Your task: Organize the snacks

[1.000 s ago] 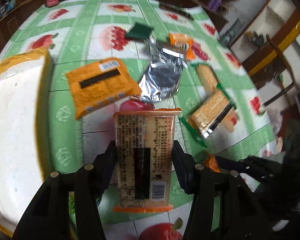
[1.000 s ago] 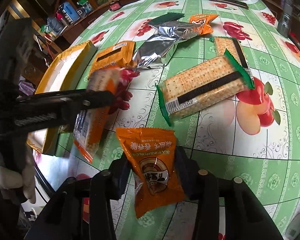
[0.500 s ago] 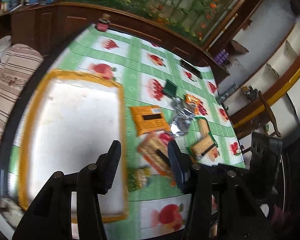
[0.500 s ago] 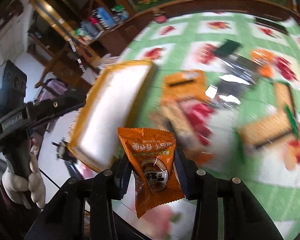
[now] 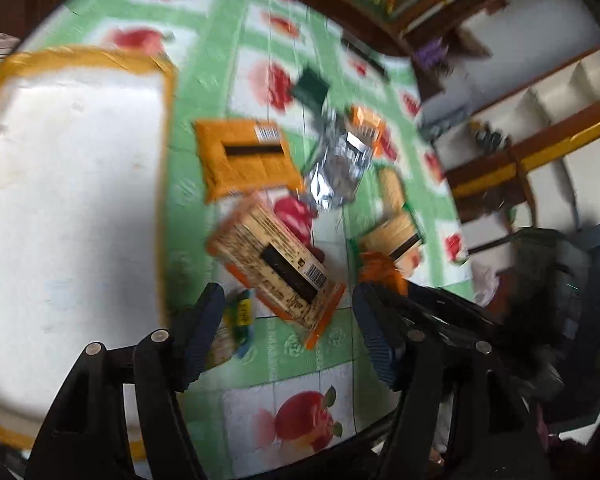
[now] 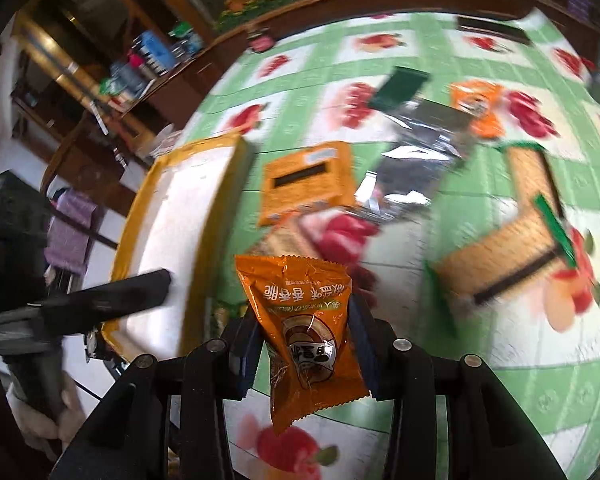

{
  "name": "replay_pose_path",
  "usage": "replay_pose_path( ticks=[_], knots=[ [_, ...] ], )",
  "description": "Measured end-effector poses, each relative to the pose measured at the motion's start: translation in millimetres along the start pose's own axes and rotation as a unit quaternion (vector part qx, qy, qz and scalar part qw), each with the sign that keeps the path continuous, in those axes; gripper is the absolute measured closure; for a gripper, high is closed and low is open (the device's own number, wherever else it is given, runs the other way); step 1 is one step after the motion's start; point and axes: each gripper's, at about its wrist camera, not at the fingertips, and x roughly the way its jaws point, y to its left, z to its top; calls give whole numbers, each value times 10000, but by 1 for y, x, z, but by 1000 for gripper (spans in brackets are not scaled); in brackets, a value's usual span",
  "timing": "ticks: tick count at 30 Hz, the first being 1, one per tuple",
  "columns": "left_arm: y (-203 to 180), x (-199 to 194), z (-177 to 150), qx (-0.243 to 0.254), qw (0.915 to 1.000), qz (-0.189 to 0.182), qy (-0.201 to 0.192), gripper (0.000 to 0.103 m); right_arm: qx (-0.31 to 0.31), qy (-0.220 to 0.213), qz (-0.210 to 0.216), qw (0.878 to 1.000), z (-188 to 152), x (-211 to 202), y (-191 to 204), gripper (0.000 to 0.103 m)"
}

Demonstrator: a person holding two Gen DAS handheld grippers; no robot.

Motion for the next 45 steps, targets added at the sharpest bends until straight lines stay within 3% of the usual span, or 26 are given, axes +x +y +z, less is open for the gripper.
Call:
replay_pose_path(
  ticks=[6,10,14,18,19,21,25,26,27,32,34,36,38,42,44,45],
  knots=[
    [-18,66,15,186,9951,784,577,38,327,-170,-31,9993,-13,-22,-35,61],
    [-49,85,21,749,9894,1136,516,33,481,-254,-13,9985,-23,-36,-55,61],
    [-72,104,20,1209,9779,1634,494,19,599,-274,9,9978,-32,-43,-73,61],
    [-82,111,11,1443,9675,2053,313,17,610,-259,71,9978,-38,-48,-83,61],
    [-80,109,11,1408,9683,2051,246,19,595,-253,85,9979,-39,-48,-84,61],
    [-75,99,12,1253,9745,1858,132,44,560,-253,102,9981,-41,-48,-84,61],
    [-60,75,14,955,9814,1664,-71,58,451,-247,136,9986,-43,-52,-82,61],
    [-58,72,13,915,9820,1647,-91,73,424,-245,151,9987,-43,-52,-82,61],
    [-53,66,12,810,9848,1534,-110,77,381,-242,164,9988,-43,-52,-80,61],
    [-52,53,8,639,9866,1482,-255,77,162,-215,244,9993,-40,-50,-67,61],
    [-52,49,8,586,9895,1271,-359,72,116,-213,284,9993,-39,-50,-62,61],
    [-57,55,11,596,9886,1349,-311,43,73,-217,307,9993,-39,-51,-58,61],
    [-63,66,12,720,9851,1544,-219,30,62,-235,307,9992,-39,-52,-57,61],
    [-71,98,10,997,9775,1849,173,30,114,-256,303,9991,-41,-55,-61,61],
    [-80,112,8,1348,9670,2155,154,25,160,-268,287,9991,-43,-57,-64,61],
    [-83,117,7,1475,9630,2249,187,18,179,-276,278,9991,-44,-58,-65,61]
  ],
)
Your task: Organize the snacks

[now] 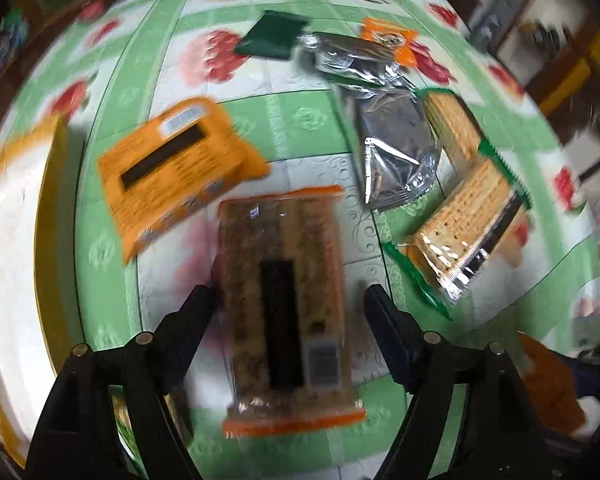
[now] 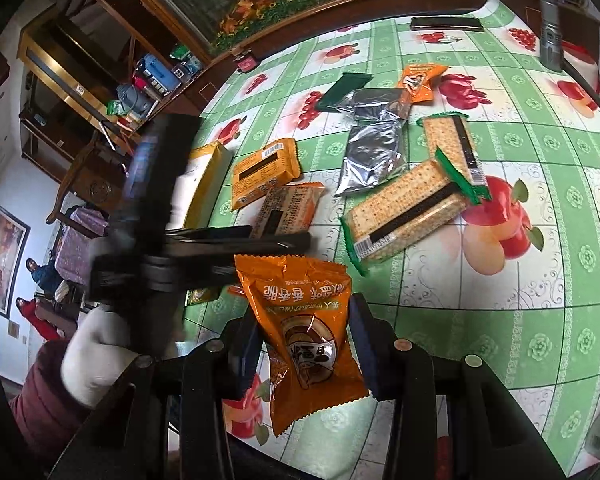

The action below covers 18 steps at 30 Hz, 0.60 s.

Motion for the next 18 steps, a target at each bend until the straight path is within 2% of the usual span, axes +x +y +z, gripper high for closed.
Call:
replay_pose_path(
  ticks=[1,2,5,8,10,11,12,13,18],
  knots=[
    [-5,4,1,152,9999,34,-14,14,11,-11,-9,10000,-1,-1,-1,61],
    [-6,6,1,202,9998,-38,-23,2,26,-19,-20,10000,-2,-2,-2,61],
    [-7,11,0,359,9990,-64,-256,0,92,-20,-36,9999,-5,-3,-6,61],
    [0,10,0,238,9994,-145,-187,1,143,-16,-53,9999,-8,-3,-9,61],
    [3,6,-1,242,9995,-44,-216,20,163,-26,-60,9998,-9,-4,-11,61],
    [5,0,-2,300,9991,-75,-300,45,167,-31,-61,9998,-9,-4,-11,61],
    [6,-4,-1,279,9991,-121,-292,51,167,-36,-63,9998,-9,-4,-10,61],
    [10,-8,-2,190,9991,-248,-278,51,161,-36,-65,9998,-9,-4,-9,61],
    [22,-17,-6,3,9985,-426,-330,51,99,-5,-62,9999,-8,0,-4,61]
  ],
)
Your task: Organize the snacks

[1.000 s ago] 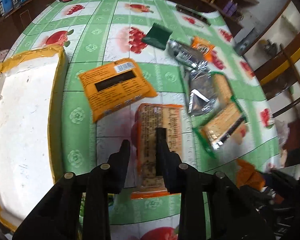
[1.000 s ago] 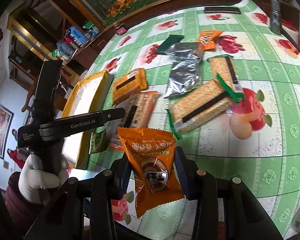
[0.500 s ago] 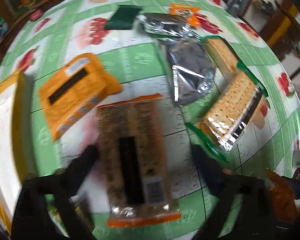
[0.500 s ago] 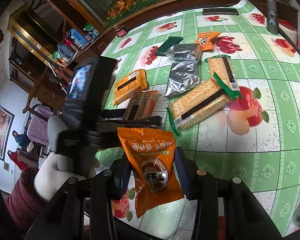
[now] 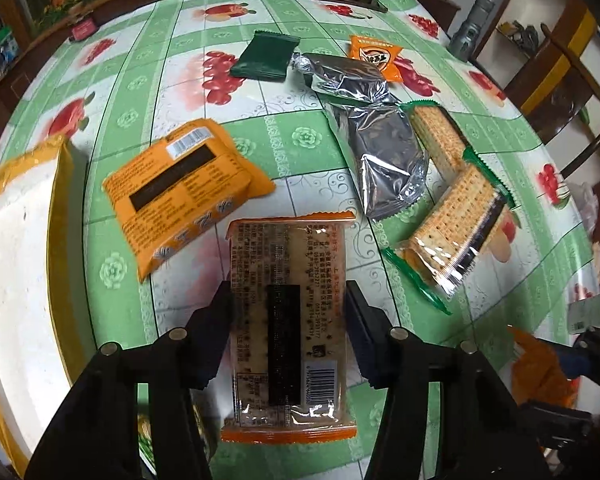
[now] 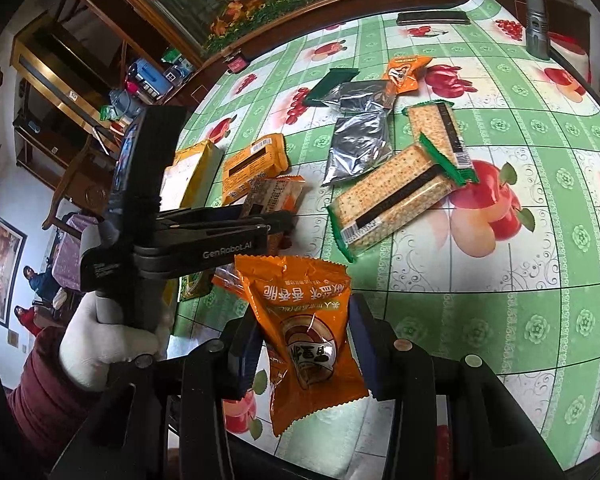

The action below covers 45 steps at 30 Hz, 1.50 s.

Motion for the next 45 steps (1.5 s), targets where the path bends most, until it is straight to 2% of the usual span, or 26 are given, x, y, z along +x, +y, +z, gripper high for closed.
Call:
replay_pose_path(
  ticks=[7,9,14,16,17,18,20,22,26,30,34,36,40,42,45],
  knots=[
    [21,-46,-10,-431,9969,-516,-411,51,-141,18,50,9999,3,4,11,61],
    [32,-67,-14,-569,9945,-635,-610,60,-172,17,100,9998,5,5,15,61],
    [54,-88,-17,-705,9911,-792,-810,61,-370,54,176,9991,11,15,36,61],
    [60,-89,-19,-864,9883,-919,-861,59,-346,96,177,9992,13,19,40,61],
    [66,-87,-19,-1034,9850,-1113,-825,55,-336,116,177,9992,14,20,41,61],
    [70,-85,-22,-1147,9830,-1201,-782,46,-339,130,168,9992,15,22,42,61],
    [73,-80,-24,-1221,9830,-1196,-670,41,-367,114,132,9992,17,22,45,61],
    [74,-79,-26,-1248,9830,-1185,-635,41,-340,77,126,9993,18,21,45,61],
    [89,-89,-31,-1517,9780,-1210,-771,41,-302,140,140,9993,23,22,47,61],
    [112,-102,-39,-1705,9773,-944,-831,31,-510,199,348,9979,33,30,68,61],
    [137,-104,-54,-1935,9763,-682,-683,31,-814,330,629,9941,46,50,107,61],
    [143,-104,-59,-1924,9765,-751,-620,31,-796,304,624,9944,50,54,113,61],
    [135,-97,-57,-1713,9789,-983,-525,31,-447,436,292,9976,49,62,89,61],
    [124,-93,-53,-1467,9811,-1166,-472,31,-275,500,202,9982,43,64,76,61],
    [96,-85,-47,-757,9882,-1291,-322,31,-141,527,136,9984,33,60,67,61]
  ],
)
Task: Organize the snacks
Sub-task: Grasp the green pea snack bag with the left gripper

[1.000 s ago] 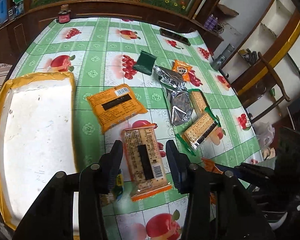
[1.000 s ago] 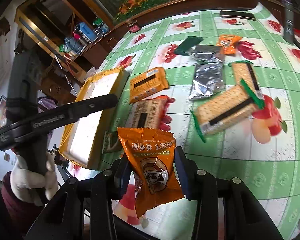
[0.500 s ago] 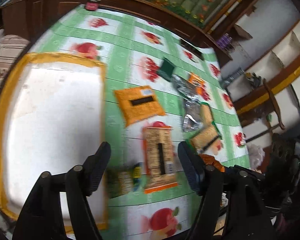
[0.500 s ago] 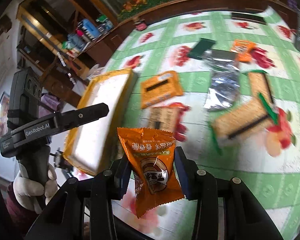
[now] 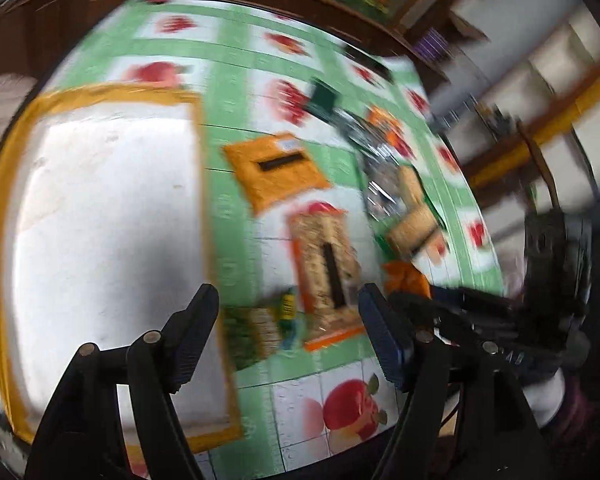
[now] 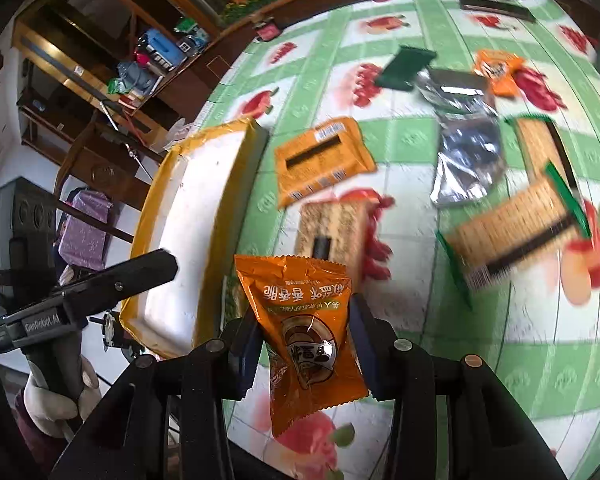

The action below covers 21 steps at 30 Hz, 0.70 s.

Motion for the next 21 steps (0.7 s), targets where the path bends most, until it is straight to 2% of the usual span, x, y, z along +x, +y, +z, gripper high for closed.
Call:
replay_pose_path(
  ticks=[2,4,5,9,10,11,14,16,17,18,21],
  knots=[
    [-20,17,-4,595,9976,164,306,31,42,-79,-65,9999,-2,-7,-3,61],
    [-34,33,-10,1218,9890,543,644,31,101,-158,-137,9997,-5,-14,-9,61],
    [-41,42,-16,1672,9793,719,881,31,119,-198,-178,9996,-6,-18,-11,61],
    [-47,65,-29,2598,9477,979,1572,31,207,-339,-237,9989,-14,-31,-20,61],
    [-47,70,-29,2726,9423,1038,1642,31,236,-347,-233,9988,-15,-31,-21,61],
    [-49,75,-29,2956,9334,1103,1711,31,267,-352,-223,9988,-16,-31,-22,61],
    [-48,92,-28,3163,9168,1337,2040,29,332,-372,-187,9986,-18,-30,-23,61],
    [-49,91,-26,3118,9182,1348,2040,36,365,-396,-164,9984,-18,-31,-25,61],
    [-50,89,-27,3115,9184,1395,2001,47,375,-415,-148,9983,-19,-32,-25,61],
    [-50,87,-26,3036,9221,1357,1976,59,373,-432,-136,9983,-21,-33,-25,61],
    [-46,79,-19,2637,9402,1183,1802,66,411,-446,-131,9981,-25,-33,-27,61]
  ],
)
